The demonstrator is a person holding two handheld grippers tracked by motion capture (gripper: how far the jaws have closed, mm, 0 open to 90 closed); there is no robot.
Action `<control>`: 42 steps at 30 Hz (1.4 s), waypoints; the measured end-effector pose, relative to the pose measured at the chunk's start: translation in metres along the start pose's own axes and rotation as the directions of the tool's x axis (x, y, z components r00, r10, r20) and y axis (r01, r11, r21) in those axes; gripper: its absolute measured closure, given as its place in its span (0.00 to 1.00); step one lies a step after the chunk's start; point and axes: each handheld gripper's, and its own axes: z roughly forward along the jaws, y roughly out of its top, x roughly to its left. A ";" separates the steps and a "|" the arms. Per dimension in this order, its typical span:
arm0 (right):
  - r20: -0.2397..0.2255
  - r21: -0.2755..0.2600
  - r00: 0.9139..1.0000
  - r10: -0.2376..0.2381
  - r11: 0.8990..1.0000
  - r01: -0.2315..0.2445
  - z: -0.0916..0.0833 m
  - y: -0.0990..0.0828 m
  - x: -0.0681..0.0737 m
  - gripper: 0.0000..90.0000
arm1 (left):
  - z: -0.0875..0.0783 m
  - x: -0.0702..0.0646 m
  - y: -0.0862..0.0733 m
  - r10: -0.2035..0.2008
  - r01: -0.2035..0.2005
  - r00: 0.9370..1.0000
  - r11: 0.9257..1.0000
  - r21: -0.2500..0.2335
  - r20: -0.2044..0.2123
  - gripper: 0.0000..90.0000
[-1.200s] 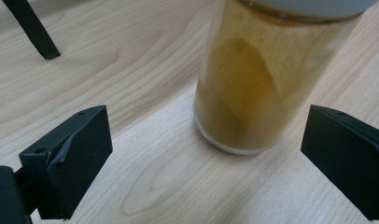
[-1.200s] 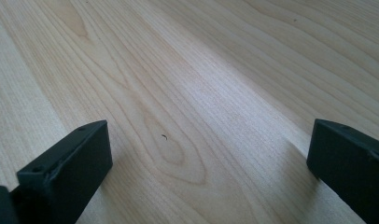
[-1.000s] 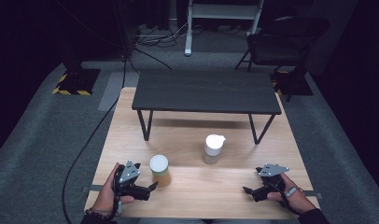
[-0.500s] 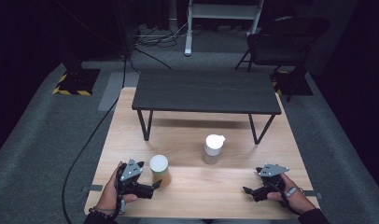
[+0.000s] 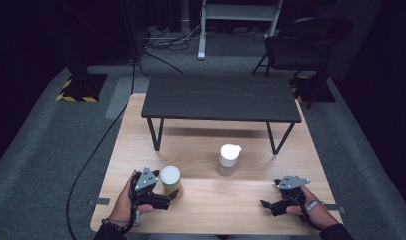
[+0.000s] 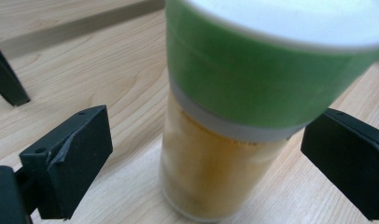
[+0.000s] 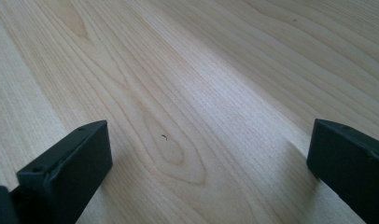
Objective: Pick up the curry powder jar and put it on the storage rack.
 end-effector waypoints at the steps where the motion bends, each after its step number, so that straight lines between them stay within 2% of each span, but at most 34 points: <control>1: 0.000 0.000 1.000 0.000 1.000 0.000 0.000 0.000 0.000 0.00 | 0.000 0.000 0.000 0.000 0.000 1.000 1.000 0.000 0.000 0.02; 9: 0.000 0.000 1.000 0.000 1.000 0.000 0.000 0.000 0.000 0.00 | 0.005 0.001 0.000 -0.026 0.026 1.000 1.000 -0.013 0.011 0.03; 11: 0.000 0.000 1.000 0.000 1.000 0.000 0.000 0.000 0.000 0.00 | 0.007 0.002 -0.001 -0.044 0.045 0.999 0.999 -0.018 0.021 0.03; 19: 0.000 0.000 1.000 -0.001 1.000 0.001 0.000 0.000 0.000 0.00 | 0.011 0.000 -0.001 -0.055 0.056 0.998 0.998 -0.039 0.026 0.05; 26: 0.000 0.000 1.000 0.000 1.000 0.000 0.000 0.000 0.000 0.00 | 0.013 -0.003 -0.005 -0.057 0.059 0.998 0.995 -0.084 0.020 0.16; 27: 0.000 0.000 1.000 -0.001 1.000 0.001 0.000 0.000 0.000 0.00 | 0.014 -0.005 -0.006 -0.055 0.056 0.998 0.994 -0.089 0.012 0.19; 28: 0.000 0.000 1.000 -0.001 1.000 0.001 0.000 0.000 0.000 0.00 | 0.014 -0.002 -0.007 -0.060 0.063 0.998 0.993 -0.098 0.033 0.26; 31: 0.000 0.000 1.000 -0.001 1.000 0.001 0.000 0.000 0.000 0.00 | 0.015 -0.005 -0.005 -0.042 0.044 0.999 0.994 -0.095 0.025 0.33; 40: 0.000 0.000 1.000 0.000 1.000 0.000 0.000 0.000 0.000 0.00 | 0.013 -0.013 -0.003 -0.032 0.029 0.999 0.994 -0.105 -0.025 0.37; 42: 0.000 0.000 1.000 -0.001 1.000 0.001 0.000 0.000 0.000 0.00 | 0.012 -0.013 -0.004 -0.042 0.039 0.999 0.993 -0.109 -0.023 0.37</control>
